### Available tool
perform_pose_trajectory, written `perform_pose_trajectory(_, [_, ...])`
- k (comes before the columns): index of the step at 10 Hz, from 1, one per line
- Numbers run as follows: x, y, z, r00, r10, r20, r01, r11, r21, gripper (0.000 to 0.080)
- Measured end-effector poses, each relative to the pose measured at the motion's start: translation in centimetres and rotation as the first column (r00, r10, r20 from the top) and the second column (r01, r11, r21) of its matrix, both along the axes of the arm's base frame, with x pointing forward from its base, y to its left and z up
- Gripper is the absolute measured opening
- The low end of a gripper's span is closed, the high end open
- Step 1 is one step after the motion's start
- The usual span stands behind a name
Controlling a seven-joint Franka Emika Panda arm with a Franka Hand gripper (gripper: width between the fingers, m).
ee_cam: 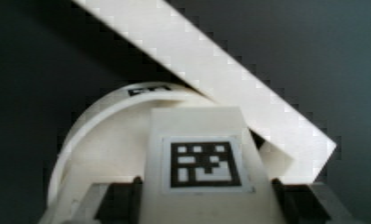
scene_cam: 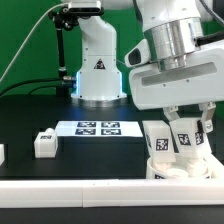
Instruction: Assemble stool
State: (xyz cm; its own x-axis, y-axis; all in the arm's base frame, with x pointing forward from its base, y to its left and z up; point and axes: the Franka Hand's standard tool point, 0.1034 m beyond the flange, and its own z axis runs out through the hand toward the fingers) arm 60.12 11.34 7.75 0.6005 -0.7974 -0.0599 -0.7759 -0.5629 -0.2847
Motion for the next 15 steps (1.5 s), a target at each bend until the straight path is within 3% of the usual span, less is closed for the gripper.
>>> perform_pose_trajectory(2, [0.2, 0.0, 0.0, 1.000, 0.005, -0.003, -0.005, 1.000, 0.002, 0.0338])
perform_pose_trajectory(4, [1.3, -1.8, 0.1, 0.991, 0.122, 0.047, -0.120, 0.992, -0.028, 0.0338])
perform_pose_trajectory(5, [1.3, -1.9, 0.1, 0.993, 0.108, 0.045, -0.107, 0.994, -0.024, 0.0338])
perform_pose_trajectory(15, [2.5, -0.8, 0.0, 0.980, 0.199, 0.023, -0.198, 0.980, -0.029, 0.0338])
